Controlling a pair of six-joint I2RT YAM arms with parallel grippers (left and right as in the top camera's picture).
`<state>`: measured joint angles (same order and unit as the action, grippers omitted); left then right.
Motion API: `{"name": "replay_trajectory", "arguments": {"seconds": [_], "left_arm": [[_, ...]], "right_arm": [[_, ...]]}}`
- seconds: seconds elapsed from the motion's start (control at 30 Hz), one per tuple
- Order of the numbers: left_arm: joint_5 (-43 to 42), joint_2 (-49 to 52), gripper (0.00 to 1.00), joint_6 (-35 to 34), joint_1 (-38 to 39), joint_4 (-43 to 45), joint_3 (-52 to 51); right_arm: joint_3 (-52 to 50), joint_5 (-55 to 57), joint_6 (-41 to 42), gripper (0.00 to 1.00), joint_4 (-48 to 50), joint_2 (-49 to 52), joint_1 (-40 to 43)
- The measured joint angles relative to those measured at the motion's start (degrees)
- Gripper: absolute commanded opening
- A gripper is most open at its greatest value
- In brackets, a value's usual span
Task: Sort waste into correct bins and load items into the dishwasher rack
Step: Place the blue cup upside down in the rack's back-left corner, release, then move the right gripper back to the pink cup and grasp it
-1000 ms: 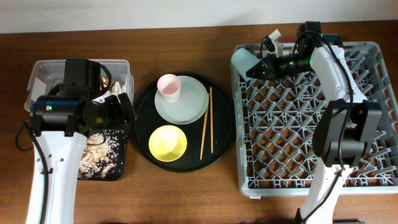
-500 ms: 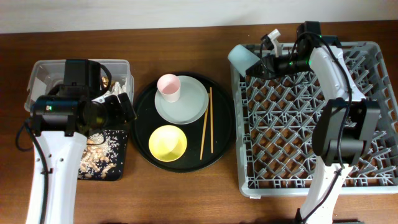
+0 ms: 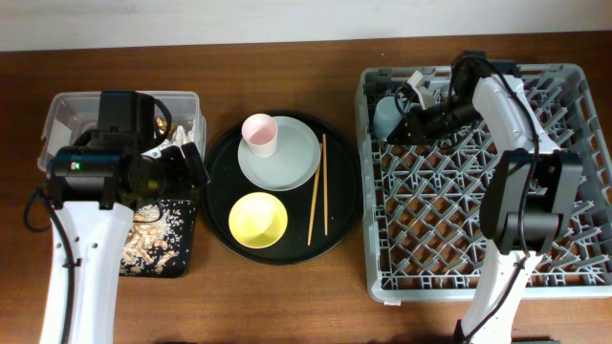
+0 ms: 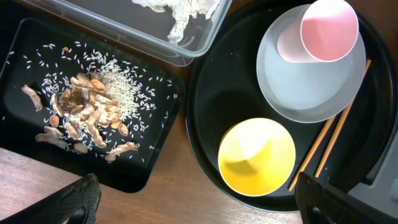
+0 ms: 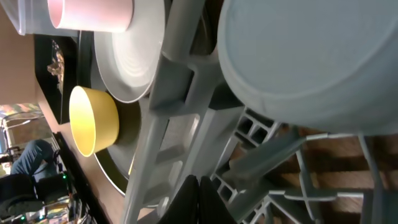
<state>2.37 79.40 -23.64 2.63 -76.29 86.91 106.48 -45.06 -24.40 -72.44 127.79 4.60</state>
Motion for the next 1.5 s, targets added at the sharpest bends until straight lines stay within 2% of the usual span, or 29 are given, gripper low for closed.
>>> {"name": "replay_trajectory", "arguments": {"seconds": [0.17, 0.27, 0.33, 0.43, 0.5, 0.53, 0.63, 0.67, 0.77, 0.83, 0.97, 1.07, 1.27, 1.5], "left_arm": [[0.0, 0.0, 0.99, 0.0, 0.0, 0.0, 0.0], [0.0, 0.0, 0.99, 0.0, 0.0, 0.0, 0.0], [0.0, 0.0, 0.99, 0.0, 0.0, 0.0, 0.0], [0.0, 0.0, 0.99, 0.0, 0.0, 0.0, 0.0], [0.0, 0.0, 0.99, 0.0, 0.0, 0.0, 0.0], [0.0, 0.0, 0.99, 0.0, 0.0, 0.0, 0.0], [0.0, 0.0, 0.99, 0.0, 0.0, 0.0, 0.0], [0.0, 0.0, 0.99, 0.0, 0.0, 0.1, 0.0], [0.0, 0.0, 0.99, 0.0, 0.0, 0.0, 0.0], [0.0, 0.0, 0.99, 0.0, 0.0, 0.0, 0.0], [0.0, 0.0, 0.99, 0.0, 0.0, 0.0, 0.0], [0.0, 0.0, 0.99, 0.0, 0.0, 0.0, 0.0], [0.0, 0.0, 0.99, 0.0, 0.0, 0.0, 0.0], [0.0, 0.0, 0.99, 0.0, 0.0, 0.0, 0.0]], "right_arm": [[-0.5, 0.8, 2.5, 0.06, -0.3, -9.6, -0.2], [-0.4, 1.1, 4.5, 0.15, 0.0, -19.6, -2.9], [-0.2, 1.0, 5.0, 0.24, 0.0, -23.1, -7.4], [-0.2, 1.1, 7.1, 0.27, 1.6, -22.2, -16.3], [-0.3, 2.1, 9.2, 0.33, 5.1, -21.7, -21.0], [-0.3, 4.8, 11.6, 0.36, 9.2, -21.6, -25.3], [-0.3, 15.3, 16.9, 0.55, 15.8, -21.6, -33.8], [-0.3, 18.7, 18.2, 0.57, 17.9, -21.6, -35.8], [-0.3, 24.0, 19.6, 0.58, 23.1, -20.3, -39.6], [-0.3, 25.7, 20.0, 0.54, 24.7, -17.9, -40.1], [-0.3, 26.9, 18.1, 0.53, 28.8, -12.2, -40.1], [-0.3, 27.1, 16.2, 0.42, 31.7, -8.7, -40.1], [-0.3, 27.2, 14.7, 0.36, 38.7, -4.3, -40.2], [-0.3, 27.3, 14.3, 0.21, 43.3, 0.0, -41.7]]}}
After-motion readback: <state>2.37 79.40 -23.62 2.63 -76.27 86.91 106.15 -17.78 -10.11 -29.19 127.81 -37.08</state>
